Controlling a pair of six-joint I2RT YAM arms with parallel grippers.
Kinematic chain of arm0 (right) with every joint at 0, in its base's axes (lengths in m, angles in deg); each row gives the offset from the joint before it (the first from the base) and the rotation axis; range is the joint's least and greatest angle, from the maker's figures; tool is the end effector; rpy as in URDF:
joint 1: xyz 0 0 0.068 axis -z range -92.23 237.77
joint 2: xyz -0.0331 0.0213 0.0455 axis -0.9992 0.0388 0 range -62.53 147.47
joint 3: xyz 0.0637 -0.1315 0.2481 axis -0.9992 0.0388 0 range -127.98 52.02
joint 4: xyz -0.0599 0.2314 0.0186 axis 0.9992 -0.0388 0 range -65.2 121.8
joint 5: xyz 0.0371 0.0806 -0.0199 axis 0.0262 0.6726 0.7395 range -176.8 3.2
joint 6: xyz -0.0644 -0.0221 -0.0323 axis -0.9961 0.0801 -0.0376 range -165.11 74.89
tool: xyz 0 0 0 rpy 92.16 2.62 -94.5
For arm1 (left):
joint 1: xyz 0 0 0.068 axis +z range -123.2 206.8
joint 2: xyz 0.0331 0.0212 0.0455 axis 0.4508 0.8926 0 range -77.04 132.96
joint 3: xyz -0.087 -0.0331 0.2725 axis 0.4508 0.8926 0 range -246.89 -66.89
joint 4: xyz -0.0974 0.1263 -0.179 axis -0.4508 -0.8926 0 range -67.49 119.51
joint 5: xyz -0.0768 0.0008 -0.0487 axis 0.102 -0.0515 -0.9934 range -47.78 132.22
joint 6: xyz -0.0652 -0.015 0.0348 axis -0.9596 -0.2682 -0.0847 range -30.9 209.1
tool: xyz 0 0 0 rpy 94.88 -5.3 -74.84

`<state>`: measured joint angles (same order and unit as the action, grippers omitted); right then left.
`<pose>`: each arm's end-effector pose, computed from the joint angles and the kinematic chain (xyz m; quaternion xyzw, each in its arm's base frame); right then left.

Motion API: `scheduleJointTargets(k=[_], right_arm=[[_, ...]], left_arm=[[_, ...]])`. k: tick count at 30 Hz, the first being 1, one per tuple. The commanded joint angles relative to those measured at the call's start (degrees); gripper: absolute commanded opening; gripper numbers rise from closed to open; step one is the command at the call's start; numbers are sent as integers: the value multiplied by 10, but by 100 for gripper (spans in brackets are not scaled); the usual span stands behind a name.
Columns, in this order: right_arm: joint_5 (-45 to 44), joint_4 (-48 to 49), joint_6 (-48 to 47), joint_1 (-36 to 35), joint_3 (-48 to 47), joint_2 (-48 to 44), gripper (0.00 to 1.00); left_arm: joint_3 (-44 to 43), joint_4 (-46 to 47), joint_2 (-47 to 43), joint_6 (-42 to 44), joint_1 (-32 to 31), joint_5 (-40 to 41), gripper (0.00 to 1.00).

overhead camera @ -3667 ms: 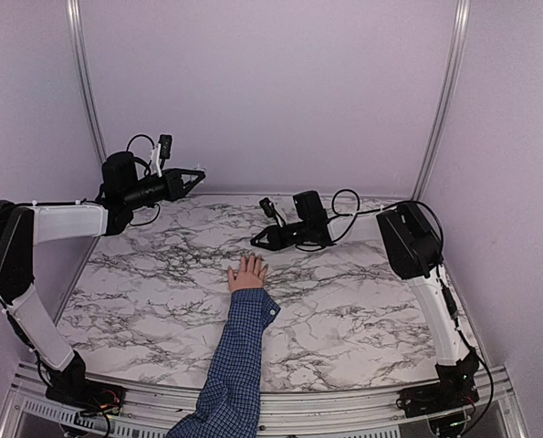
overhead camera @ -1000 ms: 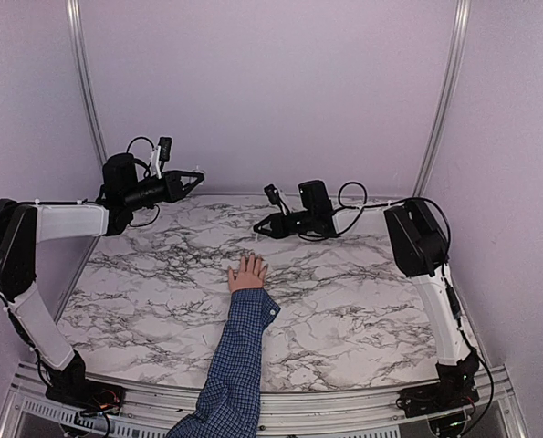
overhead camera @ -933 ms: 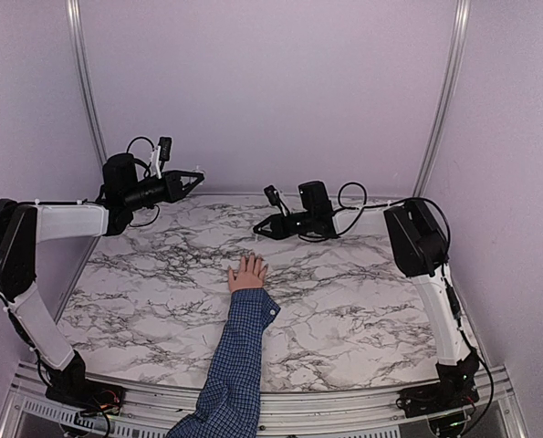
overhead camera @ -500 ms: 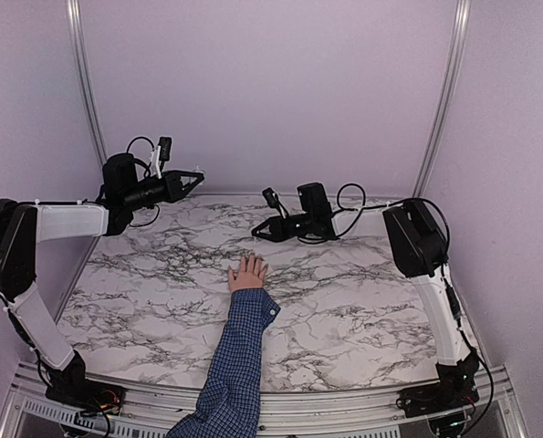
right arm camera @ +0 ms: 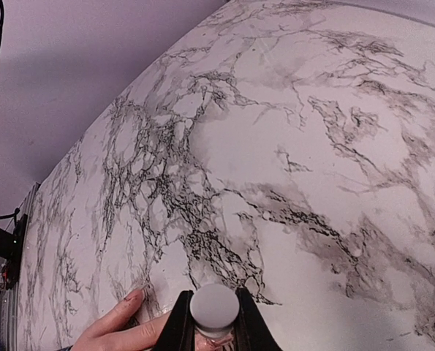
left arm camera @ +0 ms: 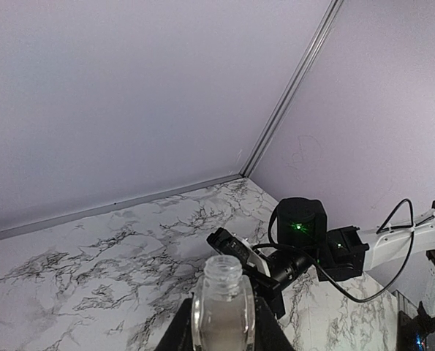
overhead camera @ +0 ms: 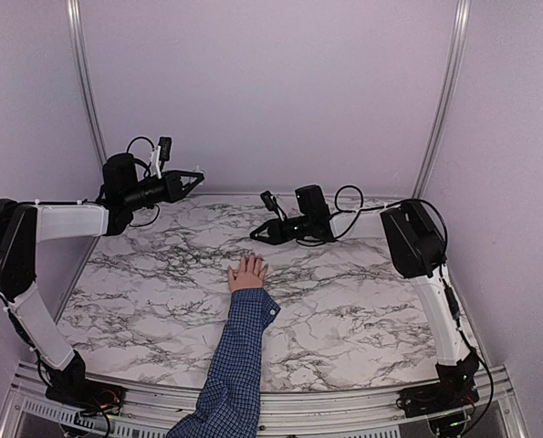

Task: Paint the nails
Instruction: Paint the hand on the nail.

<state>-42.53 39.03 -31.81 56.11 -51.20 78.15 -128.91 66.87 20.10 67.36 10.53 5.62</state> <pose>0.4466 0.3277 0.1433 -0.3134 0.7629 0.4783 0.3016 0.3691 -0.1472 0.3174 0.1946 0.6681 -0.4287 0.5762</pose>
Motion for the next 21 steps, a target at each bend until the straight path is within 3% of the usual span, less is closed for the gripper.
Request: scheduleJointTargets(k=[1, 21], right_arm=[[-3, 6, 1, -5, -13, 20, 0], [-13, 1, -4, -6, -22, 30, 0]], left_arm=[[-2, 25, -8, 2, 2, -5, 0], [-1, 25, -7, 5, 3, -6, 0]])
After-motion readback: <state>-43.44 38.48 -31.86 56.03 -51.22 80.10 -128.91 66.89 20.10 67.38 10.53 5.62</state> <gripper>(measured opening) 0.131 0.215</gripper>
